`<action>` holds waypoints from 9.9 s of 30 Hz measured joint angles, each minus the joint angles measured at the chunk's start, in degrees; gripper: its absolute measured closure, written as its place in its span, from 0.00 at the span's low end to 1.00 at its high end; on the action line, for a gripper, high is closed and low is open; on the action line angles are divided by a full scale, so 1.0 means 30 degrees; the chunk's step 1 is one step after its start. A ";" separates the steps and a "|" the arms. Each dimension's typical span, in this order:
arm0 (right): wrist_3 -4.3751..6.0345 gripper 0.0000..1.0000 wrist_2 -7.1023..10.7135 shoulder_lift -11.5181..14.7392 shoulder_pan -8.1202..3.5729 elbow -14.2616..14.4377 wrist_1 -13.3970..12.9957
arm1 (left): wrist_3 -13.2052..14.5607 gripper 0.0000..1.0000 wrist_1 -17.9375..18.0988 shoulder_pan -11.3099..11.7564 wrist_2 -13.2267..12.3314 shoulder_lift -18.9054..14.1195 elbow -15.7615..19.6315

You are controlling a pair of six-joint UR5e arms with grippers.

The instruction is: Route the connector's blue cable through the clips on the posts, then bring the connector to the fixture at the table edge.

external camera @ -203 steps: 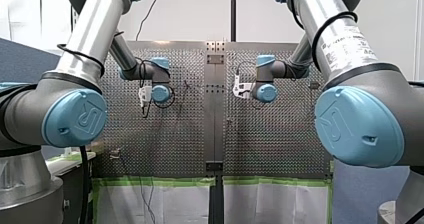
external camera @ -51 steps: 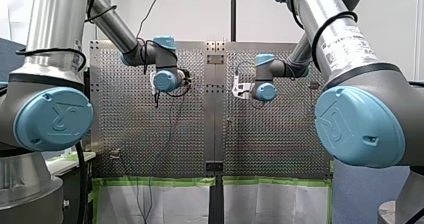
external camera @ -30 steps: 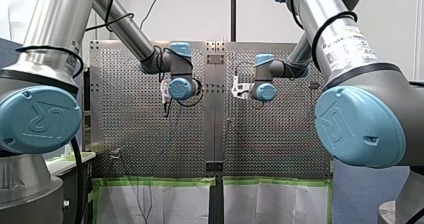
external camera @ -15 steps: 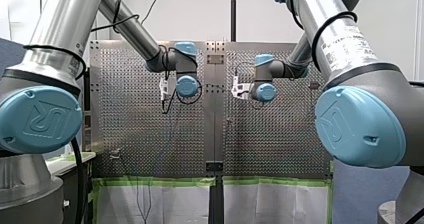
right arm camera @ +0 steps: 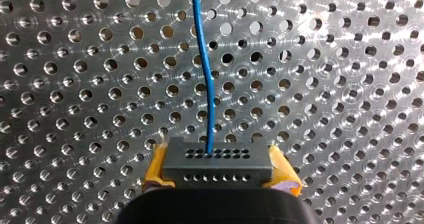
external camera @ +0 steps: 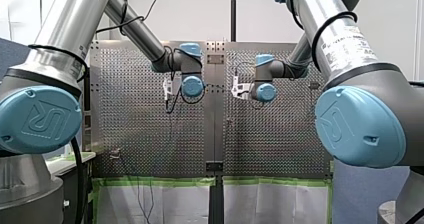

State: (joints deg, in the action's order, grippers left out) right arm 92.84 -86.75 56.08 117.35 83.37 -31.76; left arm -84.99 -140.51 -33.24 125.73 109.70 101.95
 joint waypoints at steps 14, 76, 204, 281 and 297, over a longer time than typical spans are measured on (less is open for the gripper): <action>-0.0004 1.00 -0.0001 -0.0034 0.0020 -0.0002 0.0034 | 0.0220 0.00 -0.0484 0.0064 -0.0125 0.0248 -0.0967; -0.0068 1.00 -0.0001 -0.0097 0.0086 -0.0002 0.0154 | 0.1233 0.00 -0.3116 0.1178 0.0412 0.2293 -0.4014; -0.0730 1.00 -0.0599 -0.0063 -0.0823 0.6420 -0.2010 | -0.0553 1.00 0.0912 -0.0838 -0.2508 0.5109 -0.0342; -0.0167 1.00 0.2362 -0.0887 -0.3705 0.6074 -0.4070 | -0.0571 1.00 0.1524 -0.0484 -0.2978 0.6921 -0.1923; -0.0143 1.00 0.2369 -0.0964 -0.3735 0.5946 -0.4147 | -0.0642 1.00 0.1139 -0.0330 -0.3010 0.7297 -0.2672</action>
State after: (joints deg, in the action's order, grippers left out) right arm 92.41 -79.64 53.18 106.14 101.21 -44.20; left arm -86.92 -137.09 -34.23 116.70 131.59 93.93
